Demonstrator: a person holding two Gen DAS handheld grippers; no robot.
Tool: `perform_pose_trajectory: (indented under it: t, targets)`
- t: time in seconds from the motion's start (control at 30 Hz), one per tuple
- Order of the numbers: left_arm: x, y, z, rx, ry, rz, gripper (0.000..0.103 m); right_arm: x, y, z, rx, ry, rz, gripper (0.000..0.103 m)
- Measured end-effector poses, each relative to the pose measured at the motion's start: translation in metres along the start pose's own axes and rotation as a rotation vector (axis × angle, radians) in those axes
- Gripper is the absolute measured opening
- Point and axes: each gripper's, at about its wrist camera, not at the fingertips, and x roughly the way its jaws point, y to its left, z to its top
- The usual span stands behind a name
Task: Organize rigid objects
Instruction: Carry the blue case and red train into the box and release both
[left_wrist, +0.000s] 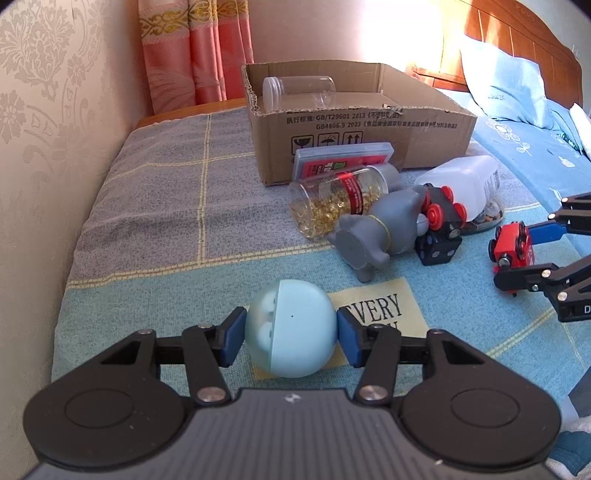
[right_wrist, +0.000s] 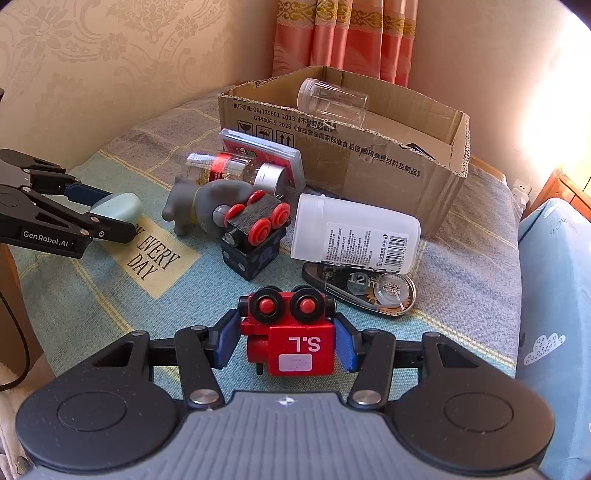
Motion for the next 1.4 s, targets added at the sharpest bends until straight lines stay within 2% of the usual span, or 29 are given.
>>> perform_pose_trajectory:
  t: [0.3, 0.47, 0.63, 0.93, 1.13, 1.4]
  targets:
    - [-0.019, -0.007, 0.022, 0.037, -0.032, -0.039, 0.052, -0.008, -0.003, 0.003, -0.008, -0.005, 0.013, 0.058]
    - [-0.026, -0.012, 0.041, 0.066, -0.061, -0.062, 0.052, -0.019, -0.008, 0.007, 0.002, -0.036, 0.024, 0.058]
    - [-0.028, -0.016, 0.073, 0.090, -0.100, -0.081, 0.052, -0.031, -0.019, 0.024, 0.009, -0.081, 0.025, 0.058]
    - [-0.009, -0.024, 0.147, 0.109, -0.207, -0.032, 0.052, -0.044, -0.040, 0.065, 0.002, -0.179, -0.016, 0.058]
    - [0.036, -0.022, 0.175, 0.097, -0.158, -0.012, 0.052, -0.041, -0.054, 0.088, 0.033, -0.194, -0.021, 0.058]
    - [0.083, -0.022, 0.172, 0.075, -0.077, -0.010, 0.052, -0.031, -0.062, 0.105, 0.035, -0.174, -0.034, 0.058]
